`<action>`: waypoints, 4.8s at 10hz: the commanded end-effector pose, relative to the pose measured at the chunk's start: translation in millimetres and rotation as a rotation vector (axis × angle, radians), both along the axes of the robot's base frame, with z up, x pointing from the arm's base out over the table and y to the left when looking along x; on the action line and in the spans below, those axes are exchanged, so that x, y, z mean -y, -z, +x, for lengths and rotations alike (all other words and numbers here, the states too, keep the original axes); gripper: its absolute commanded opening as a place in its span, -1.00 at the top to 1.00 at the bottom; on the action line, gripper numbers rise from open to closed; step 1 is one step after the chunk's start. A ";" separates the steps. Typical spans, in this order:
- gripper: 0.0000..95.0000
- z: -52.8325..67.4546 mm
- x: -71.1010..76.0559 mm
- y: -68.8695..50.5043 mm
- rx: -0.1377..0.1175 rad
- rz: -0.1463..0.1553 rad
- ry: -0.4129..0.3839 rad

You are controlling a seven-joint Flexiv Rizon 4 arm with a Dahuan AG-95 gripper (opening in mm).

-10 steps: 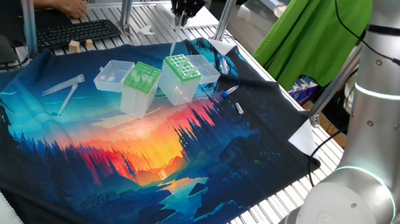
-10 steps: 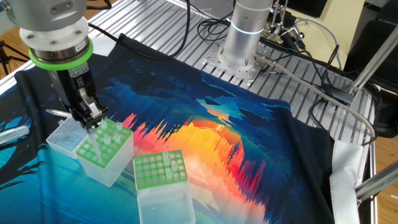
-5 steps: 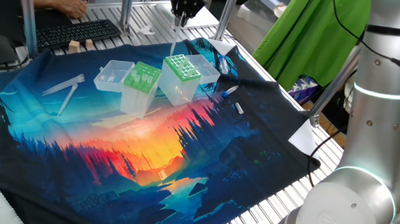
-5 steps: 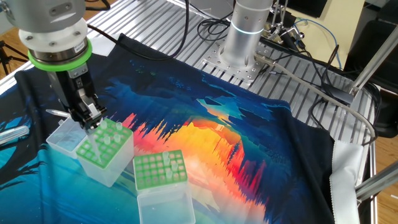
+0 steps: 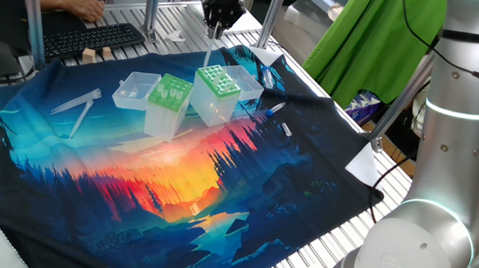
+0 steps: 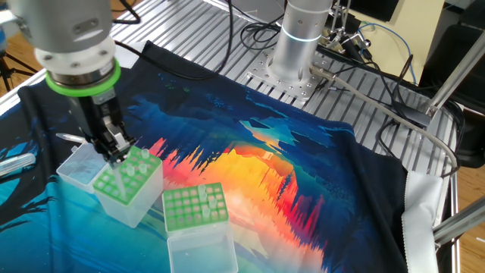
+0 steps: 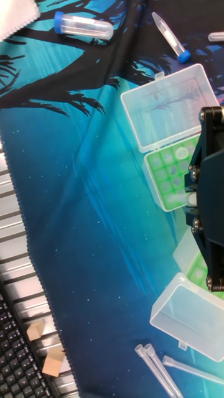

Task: Transfer all large pipette tips from one holder to another

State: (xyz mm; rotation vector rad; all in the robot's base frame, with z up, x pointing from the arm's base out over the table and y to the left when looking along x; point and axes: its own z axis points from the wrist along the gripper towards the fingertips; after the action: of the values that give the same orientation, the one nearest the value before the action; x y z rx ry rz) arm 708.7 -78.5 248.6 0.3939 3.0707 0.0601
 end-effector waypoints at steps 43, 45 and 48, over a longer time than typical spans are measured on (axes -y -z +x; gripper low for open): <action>0.60 -33.3 -162.0 95.3 -0.054 0.008 0.188; 0.60 -35.1 -161.8 95.4 -0.054 0.007 0.197; 0.60 -39.5 -160.9 94.1 -0.056 0.010 0.199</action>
State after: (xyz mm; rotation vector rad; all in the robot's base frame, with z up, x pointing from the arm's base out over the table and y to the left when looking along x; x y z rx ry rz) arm 667.8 82.0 154.5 0.7132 3.0655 0.0576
